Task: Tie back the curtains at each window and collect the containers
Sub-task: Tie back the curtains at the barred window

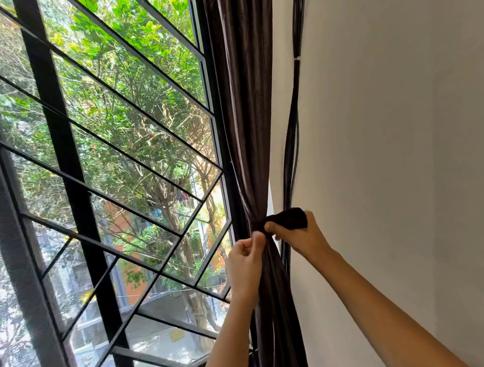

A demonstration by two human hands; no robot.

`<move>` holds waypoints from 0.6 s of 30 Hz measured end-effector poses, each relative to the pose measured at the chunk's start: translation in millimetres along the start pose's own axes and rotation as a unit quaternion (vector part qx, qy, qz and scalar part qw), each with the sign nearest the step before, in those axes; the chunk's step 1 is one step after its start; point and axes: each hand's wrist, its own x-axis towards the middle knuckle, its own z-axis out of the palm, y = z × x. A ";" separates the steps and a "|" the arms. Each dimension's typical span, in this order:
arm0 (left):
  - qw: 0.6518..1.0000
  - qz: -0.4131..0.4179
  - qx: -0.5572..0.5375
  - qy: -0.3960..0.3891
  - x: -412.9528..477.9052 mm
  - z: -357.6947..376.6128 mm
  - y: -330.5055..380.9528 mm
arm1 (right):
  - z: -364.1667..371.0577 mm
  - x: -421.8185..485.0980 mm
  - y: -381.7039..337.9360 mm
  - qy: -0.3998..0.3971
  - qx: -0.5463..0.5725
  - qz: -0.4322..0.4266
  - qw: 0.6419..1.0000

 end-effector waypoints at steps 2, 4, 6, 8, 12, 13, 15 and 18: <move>0.998 0.049 0.039 0.015 -3.0 -0.7 -3.7 | 3.1 -3.6 -4.7 0.032 0.005 -0.005 0.999; 0.995 0.066 0.059 0.035 -4.1 -2.4 -3.5 | 6.2 -7.7 -6.5 0.061 0.006 -0.006 0.998; 0.994 0.064 0.074 0.045 -4.6 -3.1 -0.7 | 8.7 -14.1 -6.8 0.092 0.002 0.002 0.996; 0.993 0.065 0.085 0.049 -6.2 -2.3 3.0 | 10.3 -18.7 -5.4 0.125 0.008 0.026 0.992; 0.989 0.083 0.100 0.064 -9.2 -0.8 6.4 | 15.3 -22.4 -12.1 0.143 0.025 0.092 0.985; 0.989 0.084 0.102 0.068 -9.1 -0.2 7.0 | 17.0 -22.9 -13.5 0.139 0.036 0.106 0.984; 0.987 0.085 0.109 0.075 -10.1 0.8 7.8 | 19.9 -24.3 -15.2 0.137 0.056 0.134 0.980; 0.981 0.106 0.119 0.109 -17.2 3.3 9.1 | 20.6 -23.1 -17.9 0.139 0.091 0.167 0.972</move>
